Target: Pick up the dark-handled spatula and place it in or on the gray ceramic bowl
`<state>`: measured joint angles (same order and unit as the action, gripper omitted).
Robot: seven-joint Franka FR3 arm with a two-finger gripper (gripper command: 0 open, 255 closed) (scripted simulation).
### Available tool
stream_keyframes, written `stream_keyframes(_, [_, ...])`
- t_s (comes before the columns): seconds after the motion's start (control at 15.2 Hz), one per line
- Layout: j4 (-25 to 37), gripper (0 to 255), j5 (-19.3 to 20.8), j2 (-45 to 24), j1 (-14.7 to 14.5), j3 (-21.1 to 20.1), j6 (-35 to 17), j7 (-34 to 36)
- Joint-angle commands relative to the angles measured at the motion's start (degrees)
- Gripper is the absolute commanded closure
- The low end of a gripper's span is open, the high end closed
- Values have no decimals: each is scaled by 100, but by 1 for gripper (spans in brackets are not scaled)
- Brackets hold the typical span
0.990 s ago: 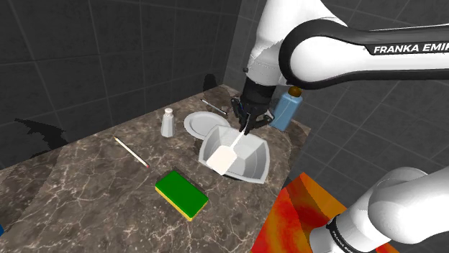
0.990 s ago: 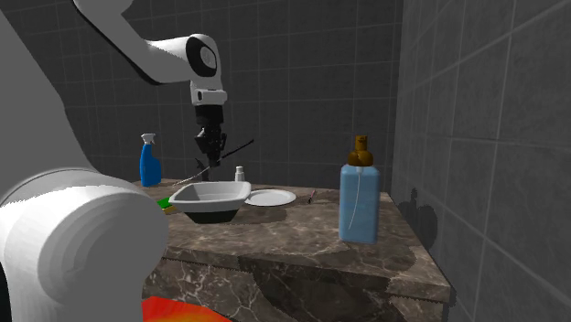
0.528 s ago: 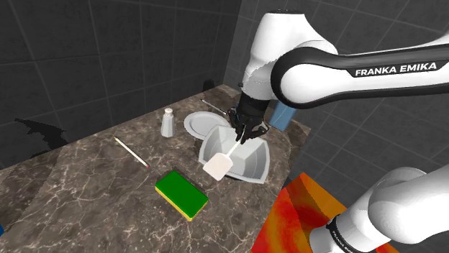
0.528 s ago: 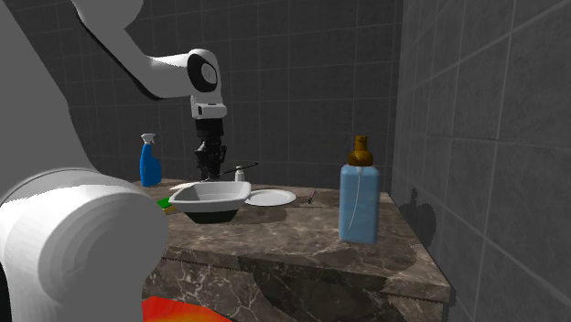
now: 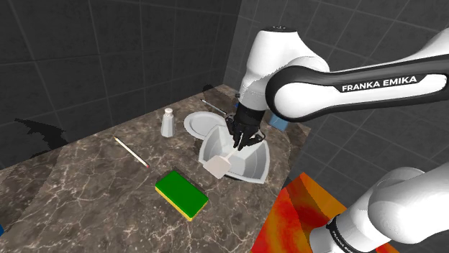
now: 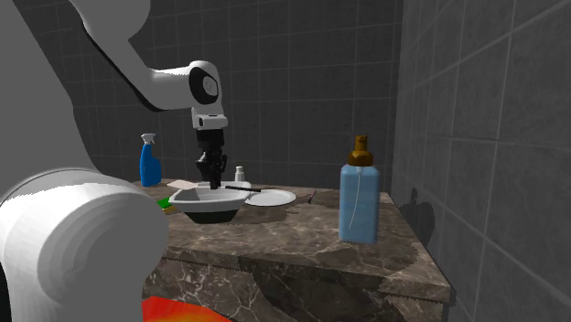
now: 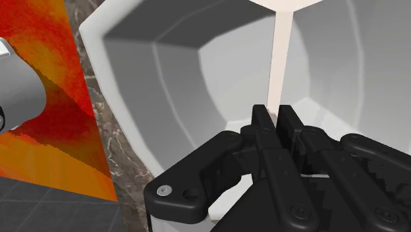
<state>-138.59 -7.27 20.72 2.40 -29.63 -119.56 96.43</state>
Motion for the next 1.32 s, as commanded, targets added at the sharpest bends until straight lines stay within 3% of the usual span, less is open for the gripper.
stream_keyframes(0.0, [-9, 255, 2, -7, 2, -1, -14, 0])
stream_keyframes(0.26, [-9, 255, 2, -7, 2, -1, -14, 0])
stream_keyframes(0.33, [-8, 0, 2, -7, 2, -1, -14, 0])
stream_keyframes(0.66, [-9, 0, 2, -6, 2, -1, -14, 0])
stream_keyframes(0.92, [537, 0, -31, 241, -19, 116, 765, -54])
stream_keyframes(1.25, [537, 0, -30, 241, -20, 117, 765, -54])
